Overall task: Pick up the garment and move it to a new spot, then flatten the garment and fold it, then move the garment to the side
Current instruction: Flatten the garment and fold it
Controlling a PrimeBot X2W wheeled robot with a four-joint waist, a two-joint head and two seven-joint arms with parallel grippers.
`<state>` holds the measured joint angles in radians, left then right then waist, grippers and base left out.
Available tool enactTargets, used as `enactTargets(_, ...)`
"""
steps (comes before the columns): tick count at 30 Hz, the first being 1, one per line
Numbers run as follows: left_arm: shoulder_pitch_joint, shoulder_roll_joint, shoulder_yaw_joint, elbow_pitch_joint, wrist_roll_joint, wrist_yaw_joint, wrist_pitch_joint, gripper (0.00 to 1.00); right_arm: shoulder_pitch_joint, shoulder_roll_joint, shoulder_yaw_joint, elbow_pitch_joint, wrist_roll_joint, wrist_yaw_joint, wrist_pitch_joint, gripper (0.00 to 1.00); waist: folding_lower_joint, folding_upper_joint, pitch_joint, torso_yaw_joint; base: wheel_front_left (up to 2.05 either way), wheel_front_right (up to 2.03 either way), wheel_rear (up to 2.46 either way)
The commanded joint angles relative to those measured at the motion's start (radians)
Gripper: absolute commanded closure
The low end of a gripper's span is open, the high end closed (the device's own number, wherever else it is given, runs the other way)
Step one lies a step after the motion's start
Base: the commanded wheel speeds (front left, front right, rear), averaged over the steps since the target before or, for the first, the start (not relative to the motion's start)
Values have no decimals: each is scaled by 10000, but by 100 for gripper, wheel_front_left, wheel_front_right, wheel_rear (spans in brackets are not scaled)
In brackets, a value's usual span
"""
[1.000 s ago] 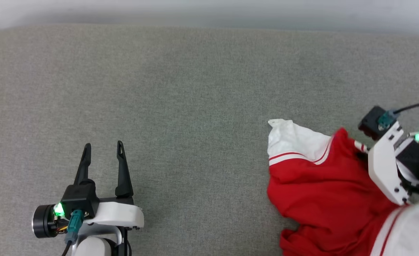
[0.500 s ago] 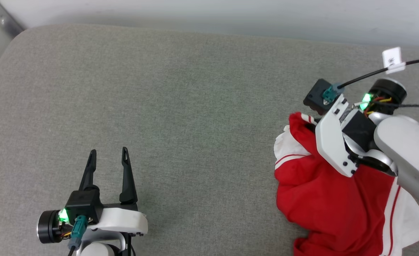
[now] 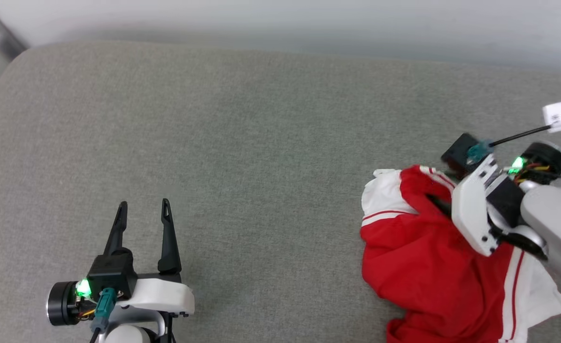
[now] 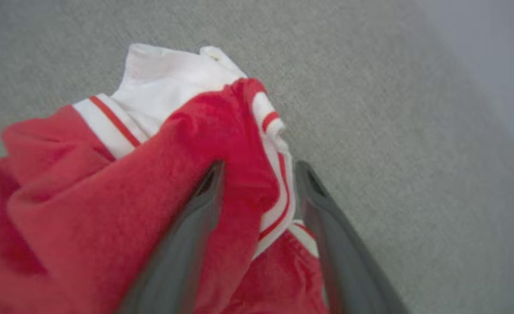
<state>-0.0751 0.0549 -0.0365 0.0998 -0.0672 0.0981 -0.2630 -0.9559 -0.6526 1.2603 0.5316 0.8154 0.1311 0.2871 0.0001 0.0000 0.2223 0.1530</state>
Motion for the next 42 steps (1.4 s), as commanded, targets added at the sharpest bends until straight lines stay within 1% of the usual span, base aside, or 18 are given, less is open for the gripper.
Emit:
enactTargets(1, -119, 101, 36, 15, 89, -56, -25, 0, 17, -120, -237, 22, -249, -7, -607, 0, -1, 0, -251, -201, 0, 0, 0)
enactTargets(3, -210, 231, 63, 56, 191, -131, -25, 0, 145, -190, -657, 73, -625, -7, -1674, 0, -1, 0, -452, -359, 0, 0, 0)
enactTargets(6, -458, 518, 55, 149, 324, -334, -25, 0, 535, -199, -1605, 116, -1323, -7, -3195, 0, -1, 0, -708, -626, 0, 0, 0)
enactTargets(9, -868, 889, -2, 439, 451, -596, -25, 0, 1105, 10, -3071, 78, -1996, -9, -4576, 0, -1, 0, -849, -936, 0, 0, 0)
enactTargets(11, -1245, 1123, -84, 779, 489, -819, -25, 0, 1712, 275, -4305, 23, -2444, -7, -5146, 0, -1, 0, -909, -1128, 0, 0, 0)
enactTargets(14, -1967, 1450, -229, 1136, 578, -1144, 84, 0, 2731, 819, -6257, -472, -3609, -7, -5465, 0, -1, 0, -903, -1410, 0, 0, 0)
enactTargets(16, -2516, 1605, -411, 1316, 669, -1374, 261, 0, 3592, 1258, -7557, -1081, -4439, -7, -5509, 0, -1, 0, -855, -1542, 0, 0, 0)
enactTargets(20, -3741, 1892, -897, 1610, 878, -1790, 853, 0, 5376, 2454, -9938, -2981, -5999, -9, -5519, 0, -1, 0, -638, -1808, 0, 0, 0)
enactTargets(23, -4722, 2034, -1329, 1750, 958, -2017, 1290, 0, 6731, 3486, -11298, -4356, -6848, -9, -5518, 0, -1, 0, -467, -1974, 0, 0, 0)
enactTargets(26, -5642, 2161, -1789, 1917, 888, -2163, 1749, 0, 7762, 4379, -12009, -5305, -7310, -9, -5520, 0, -1, 0, -296, -2176, 0, 0, 0)
enactTargets(27, -5642, 2161, -1789, 1917, 888, -2163, 1749, 0, 7762, 4379, -12009, -5305, -7310, -9, -5520, 0, -1, 0, -296, -2176, 0, 0, 0)
enactTargets(29, -6219, 2263, -2186, 2050, 774, -2225, 2091, 0, 8322, 4826, -12350, -5720, -7477, -9, -5521, 0, -1, 0, -201, -2299, 0, 0, 0)
enactTargets(31, -6717, 2345, -2677, 2257, 437, -2255, 2631, 0, 8781, 5183, -12496, -5978, -7563, -9, -5521, 0, -1, 0, -114, -2449, 0, 0, 0)
enactTargets(33, -7252, 2513, -3615, 2397, -135, -2259, 3301, 0, 9107, 5368, -12573, -6127, -7598, -9, -5522, 0, -1, 0, -18, -2571, 0, 0, 0)
enactTargets(36, -8185, 3000, -5281, 2497, -1260, -2257, 4510, 0, 9356, 5603, -12617, -6286, -7646, -7, -5521, 0, -1, 0, 161, -2750, 0, 0, 0)
enactTargets(42, -10095, 3786, -8616, 2360, -3945, -2261, 7132, 0, 9293, 5847, -12593, -6507, -7682, -9, -5523, 0, -1, 0, 671, -3078, 0, 0, 0)
